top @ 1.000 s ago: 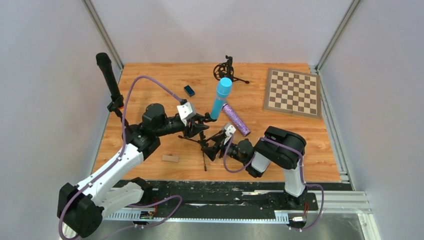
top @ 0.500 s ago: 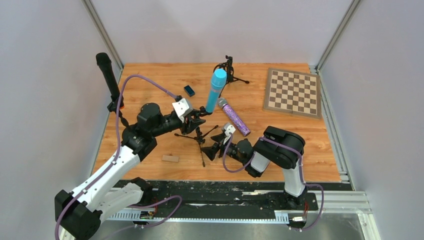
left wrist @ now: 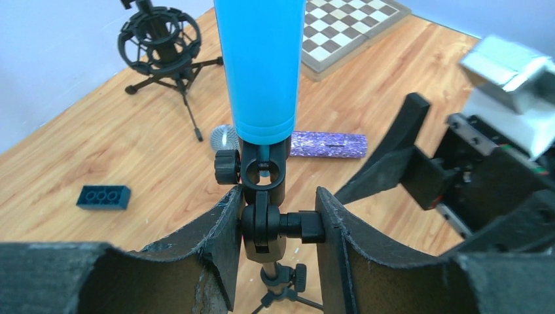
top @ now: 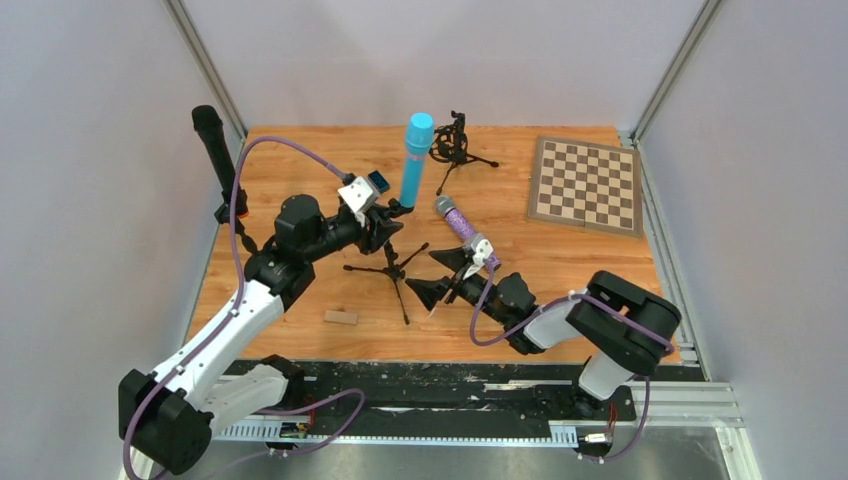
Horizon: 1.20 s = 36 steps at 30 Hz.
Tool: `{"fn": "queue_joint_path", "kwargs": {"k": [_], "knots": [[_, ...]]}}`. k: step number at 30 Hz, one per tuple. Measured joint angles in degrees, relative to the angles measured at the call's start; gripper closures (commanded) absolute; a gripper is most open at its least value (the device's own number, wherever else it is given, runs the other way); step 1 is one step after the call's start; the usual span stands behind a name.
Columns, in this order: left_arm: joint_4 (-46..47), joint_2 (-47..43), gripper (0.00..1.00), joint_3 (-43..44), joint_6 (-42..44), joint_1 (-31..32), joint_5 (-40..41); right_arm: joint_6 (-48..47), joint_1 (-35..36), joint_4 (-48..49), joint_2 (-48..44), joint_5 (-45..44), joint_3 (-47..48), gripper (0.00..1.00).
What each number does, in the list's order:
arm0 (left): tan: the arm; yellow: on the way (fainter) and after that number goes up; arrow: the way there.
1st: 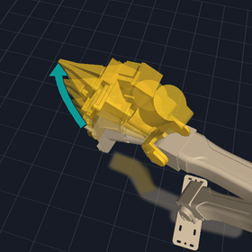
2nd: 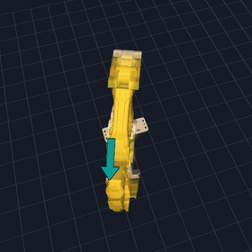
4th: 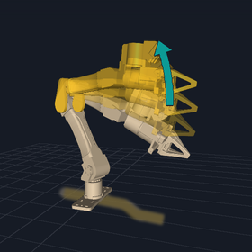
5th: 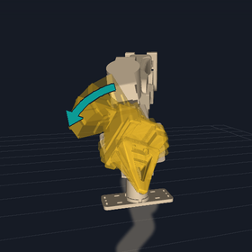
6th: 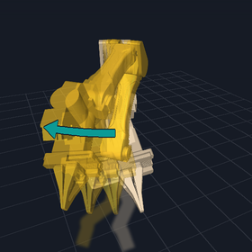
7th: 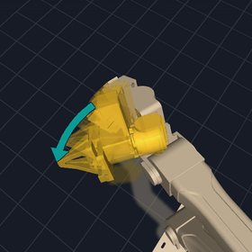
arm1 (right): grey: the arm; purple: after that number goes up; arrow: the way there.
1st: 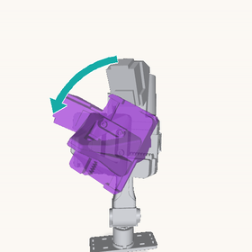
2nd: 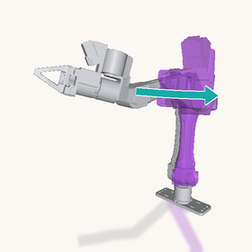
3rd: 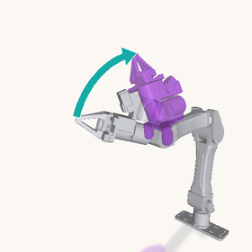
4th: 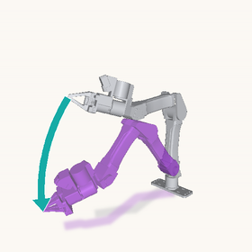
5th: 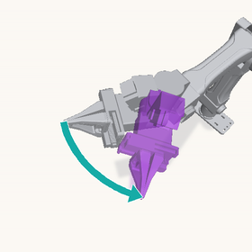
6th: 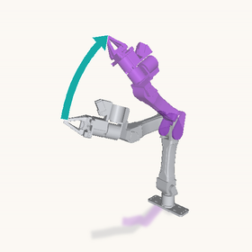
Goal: Attach the microphones to the stand
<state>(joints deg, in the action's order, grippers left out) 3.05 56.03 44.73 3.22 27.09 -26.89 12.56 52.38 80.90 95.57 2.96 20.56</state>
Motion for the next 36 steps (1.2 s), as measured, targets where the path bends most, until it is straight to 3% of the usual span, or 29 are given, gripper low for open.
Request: {"fn": "queue_joint_path", "kwargs": {"k": [10,18,36], "knots": [[0.02,5.99,1.00,4.55,-0.44,-4.87,3.10,-0.57,-0.96,-18.10,-16.20,-2.38,-2.82,0.04],[-0.61,11.21,1.00,9.42,-0.33,-9.03,5.81,0.70,-8.04,-26.77,-24.59,-3.52,-7.72,0.04],[0.90,15.98,1.00,12.76,-0.37,-19.82,10.64,1.77,-11.02,-33.11,-31.30,-3.56,-11.67,0.03]]}}
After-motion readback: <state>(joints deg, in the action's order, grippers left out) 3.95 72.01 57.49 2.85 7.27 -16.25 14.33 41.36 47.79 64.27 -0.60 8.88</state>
